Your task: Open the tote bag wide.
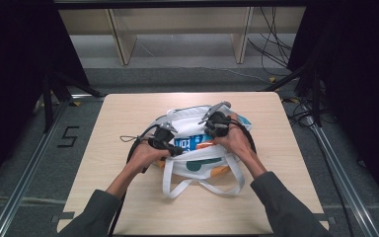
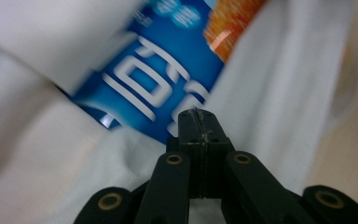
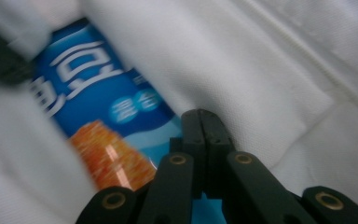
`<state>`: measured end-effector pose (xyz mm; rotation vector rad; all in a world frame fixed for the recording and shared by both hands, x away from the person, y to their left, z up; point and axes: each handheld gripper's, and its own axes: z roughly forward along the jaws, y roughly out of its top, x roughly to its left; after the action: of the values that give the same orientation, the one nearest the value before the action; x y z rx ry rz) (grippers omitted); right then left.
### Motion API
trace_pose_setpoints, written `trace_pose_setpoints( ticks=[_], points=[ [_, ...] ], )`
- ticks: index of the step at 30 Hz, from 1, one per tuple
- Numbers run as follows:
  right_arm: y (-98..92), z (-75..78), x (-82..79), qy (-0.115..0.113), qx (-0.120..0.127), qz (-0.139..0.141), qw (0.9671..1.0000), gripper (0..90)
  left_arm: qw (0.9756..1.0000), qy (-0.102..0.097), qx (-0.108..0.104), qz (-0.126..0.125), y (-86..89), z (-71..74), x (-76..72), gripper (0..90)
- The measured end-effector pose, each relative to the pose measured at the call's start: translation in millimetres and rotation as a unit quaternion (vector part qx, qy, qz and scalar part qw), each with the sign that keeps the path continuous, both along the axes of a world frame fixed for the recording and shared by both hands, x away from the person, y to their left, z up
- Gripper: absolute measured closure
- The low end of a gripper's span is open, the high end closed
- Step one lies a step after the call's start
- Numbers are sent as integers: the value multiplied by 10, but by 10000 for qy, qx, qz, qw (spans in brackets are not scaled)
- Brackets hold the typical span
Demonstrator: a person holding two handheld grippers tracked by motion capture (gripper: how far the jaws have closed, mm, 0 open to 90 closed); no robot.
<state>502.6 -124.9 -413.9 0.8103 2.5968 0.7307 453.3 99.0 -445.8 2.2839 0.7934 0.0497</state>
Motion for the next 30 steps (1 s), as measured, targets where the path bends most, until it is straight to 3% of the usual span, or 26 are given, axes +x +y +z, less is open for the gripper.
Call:
trace_pose_setpoints(
  ticks=[3,4,5,6,7,10,11,12,14,15,17,19,20,21,22,23,24,26,28,29,30],
  points=[
    [41,27,202,-193,-205,-342,9990,900,9999,-14,104,-121,-1,-23,-99,894],
    [41,27,202,-193,-205,-342,9990,900,9995,-53,211,-212,-2,-33,-138,894],
    [62,27,309,-170,-297,-538,9980,900,9996,-47,206,-210,-9,-52,-173,895],
    [61,-20,501,-98,-439,-825,9956,900,9997,-53,156,-205,-27,-122,-256,895],
    [60,-77,584,18,-470,-1011,9938,900,9996,-54,155,-213,-34,-157,-290,896],
    [-8,-326,811,338,-375,-1203,9915,900,9995,-135,140,-249,-17,-241,-338,896],
    [-8,-326,811,338,-375,-1203,9915,900,9995,-135,140,-249,-17,-241,-338,896],
    [-47,-395,870,587,-268,-1333,9890,900,9998,-177,-15,-107,-22,-248,-368,896],
    [-71,-352,875,700,-209,-1366,9879,900,9997,-201,13,-134,-15,-235,-375,896],
    [-81,-302,865,651,-244,-1298,9891,900,9996,-201,61,-173,1,-204,-365,896],
    [-112,-163,796,462,-124,-1209,9915,900,9994,-303,-140,-60,1,-115,-361,891],
    [-183,-4,678,250,82,-1131,9932,900,9988,-377,-309,71,-11,-11,-321,870],
    [-218,83,577,142,246,-1051,9941,900,9988,-429,-253,-7,-7,45,-290,856],
    [-236,132,514,38,350,-904,9953,900,9988,-429,-253,-7,-7,45,-290,852],
    [-247,185,391,64,428,-671,9968,900,9976,-502,-458,129,-63,164,-217,849],
    [-243,204,307,58,386,-555,9977,900,9972,-572,-462,95,-99,246,-152,848],
    [-235,203,179,91,300,-291,9991,900,9973,-596,-423,76,-118,288,-104,846],
    [-260,167,-5,204,146,-27,9997,900,9970,-716,-190,223,-162,342,41,841],
    [-326,105,-144,304,-29,180,9994,900,9973,-625,10,383,-154,303,187,841],
    [-359,97,-207,327,72,124,9994,900,9973,-625,10,383,-154,303,187,843],
    [-359,97,-207,327,72,124,9994,900,9972,-506,148,522,-122,253,243,843]
  ],
)
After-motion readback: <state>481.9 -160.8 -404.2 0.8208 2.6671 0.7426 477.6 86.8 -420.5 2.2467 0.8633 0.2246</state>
